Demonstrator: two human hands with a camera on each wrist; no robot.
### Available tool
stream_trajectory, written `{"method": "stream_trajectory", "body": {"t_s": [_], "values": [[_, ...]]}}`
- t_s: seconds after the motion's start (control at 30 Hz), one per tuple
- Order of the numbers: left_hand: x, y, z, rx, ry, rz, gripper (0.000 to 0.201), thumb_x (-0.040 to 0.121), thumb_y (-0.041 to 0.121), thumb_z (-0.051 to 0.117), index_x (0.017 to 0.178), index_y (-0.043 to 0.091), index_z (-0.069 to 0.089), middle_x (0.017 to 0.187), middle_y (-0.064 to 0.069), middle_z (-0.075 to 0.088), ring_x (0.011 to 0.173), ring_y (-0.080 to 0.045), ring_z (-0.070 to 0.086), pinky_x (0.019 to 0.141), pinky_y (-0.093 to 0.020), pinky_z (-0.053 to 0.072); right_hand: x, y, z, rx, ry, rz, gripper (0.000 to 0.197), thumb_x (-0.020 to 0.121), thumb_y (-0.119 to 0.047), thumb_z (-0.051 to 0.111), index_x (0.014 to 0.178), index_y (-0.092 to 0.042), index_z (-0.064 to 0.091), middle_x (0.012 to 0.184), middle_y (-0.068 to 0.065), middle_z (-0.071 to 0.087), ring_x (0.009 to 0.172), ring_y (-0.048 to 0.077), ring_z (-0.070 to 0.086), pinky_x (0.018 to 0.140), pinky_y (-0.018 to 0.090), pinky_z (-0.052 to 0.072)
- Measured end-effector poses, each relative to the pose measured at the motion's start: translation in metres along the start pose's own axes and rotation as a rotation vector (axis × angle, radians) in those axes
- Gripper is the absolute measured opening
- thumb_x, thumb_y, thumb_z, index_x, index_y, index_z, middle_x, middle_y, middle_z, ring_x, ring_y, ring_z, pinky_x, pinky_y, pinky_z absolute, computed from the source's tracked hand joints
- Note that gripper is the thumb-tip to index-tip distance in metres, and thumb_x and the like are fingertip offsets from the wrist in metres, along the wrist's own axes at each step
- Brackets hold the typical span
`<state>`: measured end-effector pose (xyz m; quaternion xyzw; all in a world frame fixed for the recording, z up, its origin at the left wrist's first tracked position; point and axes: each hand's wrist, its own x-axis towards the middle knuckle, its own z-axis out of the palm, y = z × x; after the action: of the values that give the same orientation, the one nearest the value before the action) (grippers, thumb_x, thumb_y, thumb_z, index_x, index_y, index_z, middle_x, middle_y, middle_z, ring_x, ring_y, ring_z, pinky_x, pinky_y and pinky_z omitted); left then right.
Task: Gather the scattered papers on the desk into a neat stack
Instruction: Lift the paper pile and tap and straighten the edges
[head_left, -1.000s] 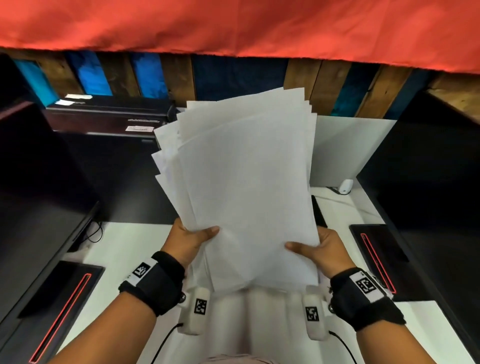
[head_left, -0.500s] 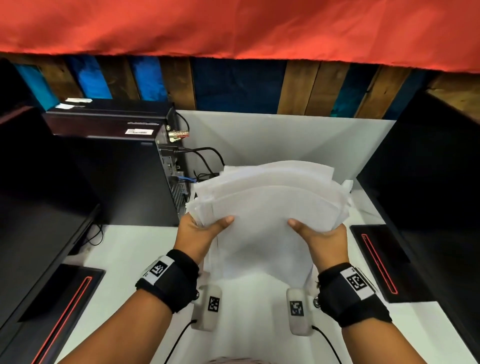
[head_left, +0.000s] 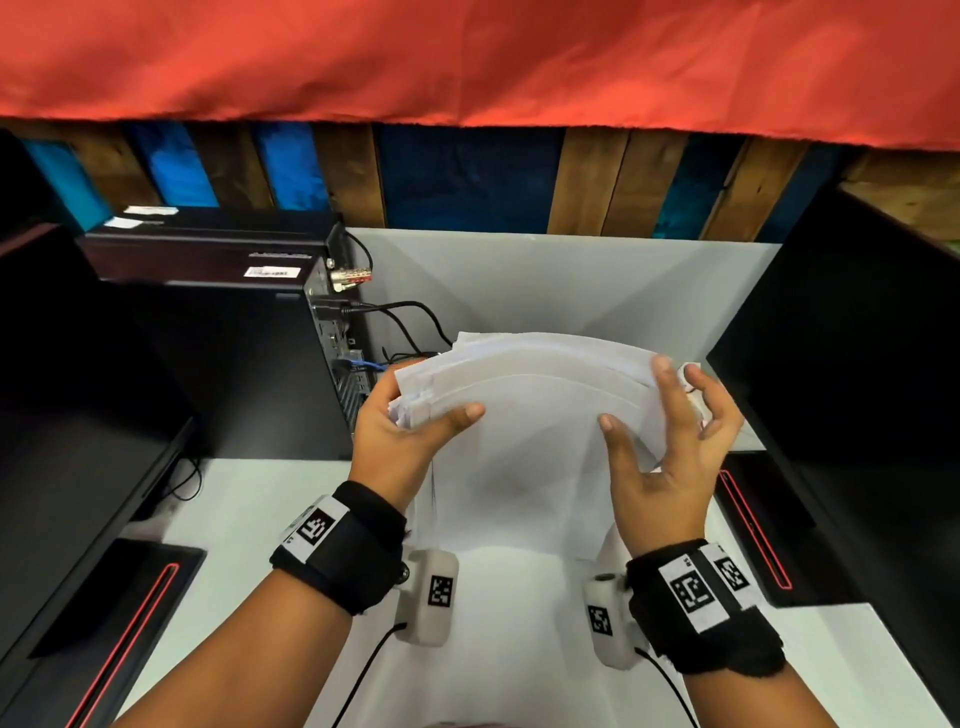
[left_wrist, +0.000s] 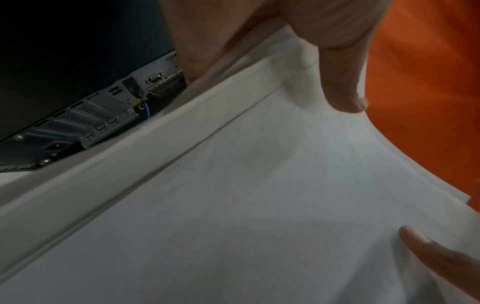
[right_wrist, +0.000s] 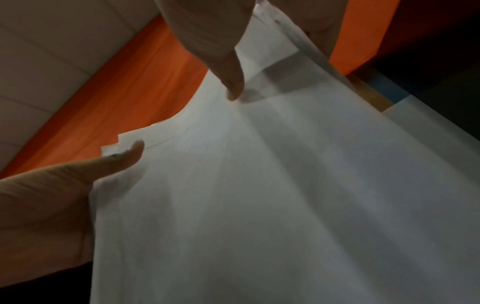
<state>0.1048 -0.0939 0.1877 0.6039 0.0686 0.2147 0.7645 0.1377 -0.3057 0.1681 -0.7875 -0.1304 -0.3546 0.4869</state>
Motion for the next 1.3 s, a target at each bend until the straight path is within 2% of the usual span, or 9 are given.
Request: {"method": "stream_trajectory", "body": {"t_s": [0.1, 0.23, 0.37, 0.5, 0.73, 0.93, 1.07, 1.2, 1.3], "values": [[0.0025, 0.0042, 0.0039, -0.015, 0.021, 0.029, 0.039, 0.065, 0.021, 0.082, 0.098, 0.019, 0.064, 0.093, 0.004, 0.072, 0.087, -0.011, 0.069, 0.072, -0.022, 0.056, 0.0014, -0.0043, 0.0005, -0.044, -0.047, -0.012, 0.042, 0.081, -0.01, 0.074, 0.12, -0.018, 0.062, 0.137, 0.006, 0.029, 0.124, -0.017, 0.025, 0.096, -0.003, 0.027], [0.0035, 0.0085, 0.0075, 0.022, 0.064, 0.084, 0.036, 0.078, 0.034, 0.067, 0.102, 0.008, 0.063, 0.091, -0.001, 0.069, 0.082, -0.009, 0.068, 0.068, -0.02, 0.054, 0.0033, -0.01, -0.0003, -0.051, -0.028, -0.01, 0.04, 0.077, -0.006, 0.076, 0.115, -0.007, 0.063, 0.132, 0.023, 0.036, 0.12, -0.023, 0.028, 0.095, -0.005, 0.025], [0.0072, 0.0049, 0.007, 0.04, 0.111, 0.081, 0.022, 0.088, 0.02, 0.062, 0.104, 0.004, 0.064, 0.091, 0.0, 0.069, 0.082, -0.007, 0.067, 0.067, -0.015, 0.052, 0.0047, -0.0096, -0.001, -0.072, -0.051, -0.014, 0.038, 0.08, -0.009, 0.074, 0.117, -0.012, 0.064, 0.133, 0.019, 0.036, 0.122, -0.022, 0.025, 0.095, -0.005, 0.024], [0.0073, 0.0017, 0.0032, 0.102, 0.123, 0.077, 0.016, 0.092, 0.01, 0.055, 0.104, 0.014, 0.064, 0.099, -0.002, 0.07, 0.089, -0.007, 0.067, 0.07, -0.015, 0.052, 0.0048, -0.0096, 0.0001, -0.068, -0.045, -0.006, 0.037, 0.079, -0.01, 0.073, 0.115, -0.011, 0.064, 0.133, 0.02, 0.036, 0.121, -0.023, 0.026, 0.093, -0.005, 0.026], [0.0082, 0.0068, 0.01, 0.077, 0.201, 0.069, 0.023, 0.085, 0.027, 0.065, 0.098, 0.009, 0.069, 0.09, -0.004, 0.072, 0.08, -0.011, 0.069, 0.066, -0.02, 0.055, 0.0036, -0.0068, 0.0004, -0.053, -0.054, 0.018, 0.034, 0.084, -0.013, 0.068, 0.117, -0.019, 0.062, 0.137, 0.011, 0.033, 0.123, -0.021, 0.026, 0.095, -0.005, 0.026], [0.0098, 0.0043, 0.0069, 0.112, 0.21, 0.059, 0.022, 0.094, 0.016, 0.054, 0.108, 0.003, 0.065, 0.099, -0.009, 0.07, 0.089, -0.017, 0.068, 0.068, -0.02, 0.053, 0.002, -0.0084, 0.0, -0.083, -0.067, -0.025, 0.032, 0.085, -0.014, 0.066, 0.117, -0.021, 0.063, 0.139, 0.018, 0.033, 0.126, -0.022, 0.021, 0.097, -0.005, 0.021], [0.008, 0.005, 0.0058, 0.127, 0.213, 0.085, 0.022, 0.096, 0.008, 0.045, 0.102, -0.001, 0.064, 0.089, -0.003, 0.068, 0.081, -0.006, 0.065, 0.07, -0.017, 0.051, 0.0008, -0.0034, 0.0004, -0.016, -0.025, -0.019, 0.032, 0.083, -0.01, 0.069, 0.114, -0.013, 0.062, 0.134, 0.019, 0.035, 0.121, -0.016, 0.035, 0.099, 0.003, 0.03], [0.0055, 0.006, 0.0081, 0.162, 0.248, 0.102, 0.027, 0.089, 0.035, 0.06, 0.092, 0.009, 0.065, 0.083, -0.002, 0.067, 0.076, -0.009, 0.064, 0.067, -0.021, 0.054, -0.0003, -0.0035, 0.0009, -0.005, -0.038, -0.047, 0.031, 0.085, -0.018, 0.067, 0.115, -0.019, 0.062, 0.134, 0.015, 0.034, 0.123, -0.013, 0.033, 0.1, 0.004, 0.029], [0.0064, 0.0039, 0.0094, 0.155, 0.275, 0.068, 0.021, 0.085, 0.029, 0.067, 0.098, 0.013, 0.069, 0.094, -0.004, 0.072, 0.086, -0.015, 0.068, 0.075, -0.029, 0.056, -0.0004, -0.0021, 0.0014, 0.012, -0.018, -0.022, 0.024, 0.083, -0.014, 0.068, 0.106, -0.009, 0.064, 0.13, 0.012, 0.035, 0.122, -0.015, 0.034, 0.099, 0.004, 0.03]]}}
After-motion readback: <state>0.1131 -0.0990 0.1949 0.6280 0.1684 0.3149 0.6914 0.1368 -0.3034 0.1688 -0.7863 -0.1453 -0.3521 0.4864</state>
